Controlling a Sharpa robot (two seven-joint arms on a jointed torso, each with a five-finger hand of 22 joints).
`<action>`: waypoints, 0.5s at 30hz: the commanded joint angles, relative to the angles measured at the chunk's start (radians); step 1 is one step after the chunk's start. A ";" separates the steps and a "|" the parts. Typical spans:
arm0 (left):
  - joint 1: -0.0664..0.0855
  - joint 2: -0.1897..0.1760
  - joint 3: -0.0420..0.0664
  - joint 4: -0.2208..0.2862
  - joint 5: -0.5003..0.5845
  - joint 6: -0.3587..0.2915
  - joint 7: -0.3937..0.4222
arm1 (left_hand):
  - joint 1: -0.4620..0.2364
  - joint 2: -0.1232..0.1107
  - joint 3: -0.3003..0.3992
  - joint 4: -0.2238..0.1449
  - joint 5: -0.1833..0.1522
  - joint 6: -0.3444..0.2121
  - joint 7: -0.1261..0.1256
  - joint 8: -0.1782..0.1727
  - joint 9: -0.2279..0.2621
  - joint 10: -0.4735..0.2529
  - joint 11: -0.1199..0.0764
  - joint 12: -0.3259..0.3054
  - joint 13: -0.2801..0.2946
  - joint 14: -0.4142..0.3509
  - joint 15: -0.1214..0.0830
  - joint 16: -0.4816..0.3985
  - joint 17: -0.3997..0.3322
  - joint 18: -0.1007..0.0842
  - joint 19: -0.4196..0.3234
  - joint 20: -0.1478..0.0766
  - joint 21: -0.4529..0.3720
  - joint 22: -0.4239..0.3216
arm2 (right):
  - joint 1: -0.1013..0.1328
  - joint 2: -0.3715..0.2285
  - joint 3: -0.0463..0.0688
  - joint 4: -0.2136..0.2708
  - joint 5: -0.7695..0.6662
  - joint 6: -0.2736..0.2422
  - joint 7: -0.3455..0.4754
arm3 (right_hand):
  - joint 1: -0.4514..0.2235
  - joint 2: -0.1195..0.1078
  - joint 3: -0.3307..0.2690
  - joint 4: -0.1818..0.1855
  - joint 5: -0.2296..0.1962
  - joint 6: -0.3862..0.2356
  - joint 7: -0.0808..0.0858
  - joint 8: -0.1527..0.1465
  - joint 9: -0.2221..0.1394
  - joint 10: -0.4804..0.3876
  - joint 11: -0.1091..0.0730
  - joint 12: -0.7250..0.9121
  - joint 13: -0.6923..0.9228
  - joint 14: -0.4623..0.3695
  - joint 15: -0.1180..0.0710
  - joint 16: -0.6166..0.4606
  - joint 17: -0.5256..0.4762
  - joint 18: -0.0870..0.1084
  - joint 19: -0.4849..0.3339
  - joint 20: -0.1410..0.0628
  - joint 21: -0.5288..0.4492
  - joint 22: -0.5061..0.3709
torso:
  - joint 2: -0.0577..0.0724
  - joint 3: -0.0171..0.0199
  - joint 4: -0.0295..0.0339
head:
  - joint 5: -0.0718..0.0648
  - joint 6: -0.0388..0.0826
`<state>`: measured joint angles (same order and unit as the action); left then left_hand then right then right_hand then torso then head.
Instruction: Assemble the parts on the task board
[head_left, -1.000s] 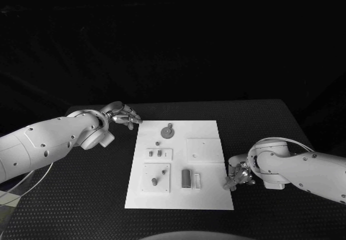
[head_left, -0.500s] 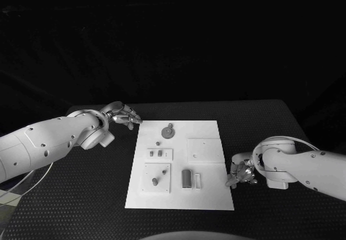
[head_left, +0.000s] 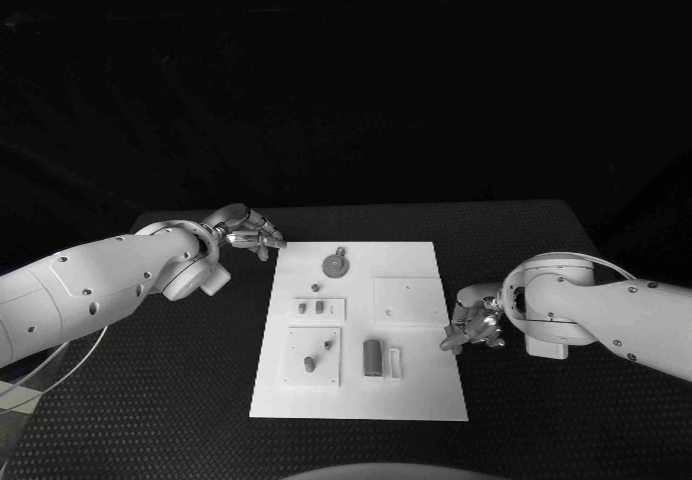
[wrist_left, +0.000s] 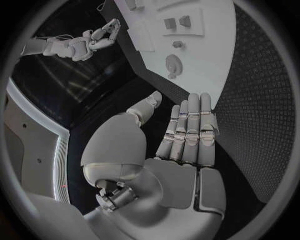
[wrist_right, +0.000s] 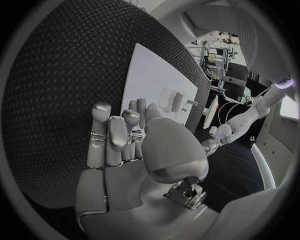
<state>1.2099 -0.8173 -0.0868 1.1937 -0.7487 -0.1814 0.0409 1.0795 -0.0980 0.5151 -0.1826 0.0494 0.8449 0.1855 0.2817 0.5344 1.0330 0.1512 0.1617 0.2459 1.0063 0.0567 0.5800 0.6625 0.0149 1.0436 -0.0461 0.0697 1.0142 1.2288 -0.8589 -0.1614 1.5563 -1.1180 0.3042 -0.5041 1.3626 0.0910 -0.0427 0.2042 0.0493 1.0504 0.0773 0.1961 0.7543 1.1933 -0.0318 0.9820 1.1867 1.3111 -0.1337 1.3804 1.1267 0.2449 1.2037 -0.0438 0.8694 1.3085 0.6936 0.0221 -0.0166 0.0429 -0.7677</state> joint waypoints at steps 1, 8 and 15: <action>0.001 0.002 0.001 0.001 -0.002 0.003 0.013 | -0.005 0.009 0.001 0.005 0.003 0.000 -0.003 0.007 -0.001 -0.004 0.001 0.006 -0.001 0.007 -0.002 -0.006 0.001 0.019 -0.001 0.002 0.002 0.000 | -0.002 0.027 -0.002 0.000 0.067 -0.027 0.025 | 0.007 -0.002 -0.007 0.004 0.003 0.011 0.000 0.006 0.001 0.009 -0.001 0.001 -0.001 0.007 -0.001 -0.002 0.000 0.017 0.001 0.001 0.002 0.016 | 0.000 0.0005 -0.0009 | 0.003 -0.001; 0.001 0.003 0.001 0.006 -0.002 0.000 0.019 | -0.004 0.009 0.002 0.004 0.003 0.000 -0.003 0.007 -0.001 -0.004 0.001 0.006 -0.001 0.008 -0.002 -0.006 0.002 0.019 -0.001 0.002 0.002 0.000 | -0.025 0.071 -0.013 -0.005 0.189 -0.098 0.032 | 0.013 0.003 -0.009 0.010 0.003 0.009 0.000 0.004 -0.001 0.010 -0.001 0.002 -0.002 0.007 -0.002 -0.002 -0.001 0.017 0.002 0.000 0.001 0.015 | 0.000 0.0015 -0.0005 | 0.004 -0.001; 0.001 0.004 0.001 0.005 -0.002 -0.002 0.019 | -0.004 0.009 0.002 0.004 0.003 0.000 -0.003 0.007 -0.001 -0.004 0.001 0.007 -0.001 0.008 -0.002 -0.006 0.002 0.019 -0.001 0.002 0.002 0.000 | -0.050 0.109 -0.017 -0.007 0.189 -0.106 0.041 | 0.014 -0.003 -0.016 0.022 0.003 0.009 0.000 0.003 -0.003 0.009 -0.001 0.001 -0.002 0.005 -0.002 -0.004 -0.004 0.017 0.003 0.000 0.000 0.014 | 0.001 0.0017 -0.0018 | 0.007 -0.003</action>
<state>1.2099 -0.8158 -0.0868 1.1969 -0.7490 -0.1824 0.0447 1.0795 -0.0980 0.5151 -0.1826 0.0494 0.8449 0.1855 0.2856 0.5344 1.0330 0.1512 0.1616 0.2460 1.0060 0.0564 0.5801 0.6635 0.0148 1.0436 -0.0461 0.0697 1.0142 1.1806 -0.7531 -0.1777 1.5502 -0.9633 0.2176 -0.4801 1.3718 0.0922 -0.0580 0.2195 0.0493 1.0571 0.0767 0.1953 0.7539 1.1974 -0.0358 0.9819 1.1858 1.3115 -0.1331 1.3804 1.1235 0.2446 1.2026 -0.0423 0.8694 1.3085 0.6940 0.0237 -0.0179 0.0484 -0.7699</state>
